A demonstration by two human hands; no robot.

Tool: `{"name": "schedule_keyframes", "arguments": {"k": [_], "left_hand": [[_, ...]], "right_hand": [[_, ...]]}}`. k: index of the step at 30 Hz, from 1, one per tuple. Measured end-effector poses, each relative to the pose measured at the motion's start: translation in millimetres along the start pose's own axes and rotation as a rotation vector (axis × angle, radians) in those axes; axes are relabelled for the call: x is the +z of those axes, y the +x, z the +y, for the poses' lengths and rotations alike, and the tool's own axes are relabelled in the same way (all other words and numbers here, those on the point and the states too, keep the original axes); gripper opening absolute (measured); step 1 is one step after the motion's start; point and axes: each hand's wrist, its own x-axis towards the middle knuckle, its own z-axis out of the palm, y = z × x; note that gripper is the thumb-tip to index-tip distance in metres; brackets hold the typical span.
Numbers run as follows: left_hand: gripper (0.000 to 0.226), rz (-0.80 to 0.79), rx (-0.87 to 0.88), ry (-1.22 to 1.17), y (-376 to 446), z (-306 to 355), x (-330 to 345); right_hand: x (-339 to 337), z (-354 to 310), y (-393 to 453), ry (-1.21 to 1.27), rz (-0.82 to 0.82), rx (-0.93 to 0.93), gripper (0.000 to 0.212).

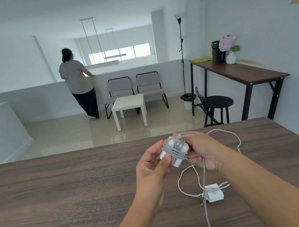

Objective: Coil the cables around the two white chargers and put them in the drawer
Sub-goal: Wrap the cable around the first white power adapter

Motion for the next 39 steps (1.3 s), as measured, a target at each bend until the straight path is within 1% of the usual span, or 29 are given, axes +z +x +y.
{"name": "schedule_keyframes", "arguments": {"k": [4, 7, 10, 13, 15, 17, 20, 24, 26, 28, 31, 35, 37, 39], "left_hand": [[0.033, 0.118, -0.121, -0.283, 4.3, -8.0, 10.8], [0.035, 0.116, -0.195, -0.344, 4.5, -11.7, 15.1], [0.041, 0.049, -0.233, -0.336, 1.7, -11.6, 15.9], [0.042, 0.009, -0.239, -0.305, 0.5, -11.8, 13.3], [0.042, 0.01, -0.243, -0.286, -0.5, -13.0, 11.6], [0.043, 0.01, -0.252, -0.249, -1.7, -13.8, 10.3], [0.045, 0.007, -0.262, -0.193, -3.4, -14.5, 9.4], [0.044, 0.016, -0.229, -0.191, -4.7, -16.4, 7.4], [0.041, 0.016, -0.165, -0.128, -5.8, -17.5, 6.5], [0.037, 0.033, -0.078, 0.021, -5.2, -16.9, 5.3], [0.039, 0.138, 0.021, 0.214, 1.0, -13.6, -1.9], [0.041, 0.251, 0.113, 0.425, 7.9, -11.9, -15.7], [0.044, 0.256, 0.184, 0.627, 9.1, -13.8, -22.5], [0.049, 0.202, 0.275, 0.87, 8.4, -14.9, -30.8]], "right_hand": [[13.3, 10.7, -4.8, -0.083, 0.178, -0.151, 0.028], [17.5, 12.6, -10.6, -0.198, 0.261, -0.226, 0.031], [18.1, 17.3, -9.1, -0.296, 0.331, -0.22, 0.035], [17.1, 22.1, -6.8, -0.415, 0.399, -0.241, 0.029], [14.1, 22.4, -7.6, -0.53, 0.447, -0.256, 0.022], [12.3, 23.5, -10.7, -0.626, 0.447, -0.268, 0.017], [10.9, 25.9, -11.3, -0.754, 0.484, -0.318, 0.016], [12.7, 28.2, -13.6, -0.843, 0.551, -0.398, 0.015], [12.9, 29.5, -15.4, -0.888, 0.533, -0.396, 0.012], [12.1, 29.3, -16.8, -0.946, 0.478, -0.339, 0.008], [9.1, 28.7, -22.9, -1.044, 0.378, -0.295, 0.023], [8.4, 30.6, -38.1, -1.231, 0.224, -0.299, 0.024], [10.0, 27.4, -45.6, -1.343, 0.13, -0.302, 0.024], [10.9, 15.9, -52.3, -1.416, 0.057, -0.332, 0.023]]}}
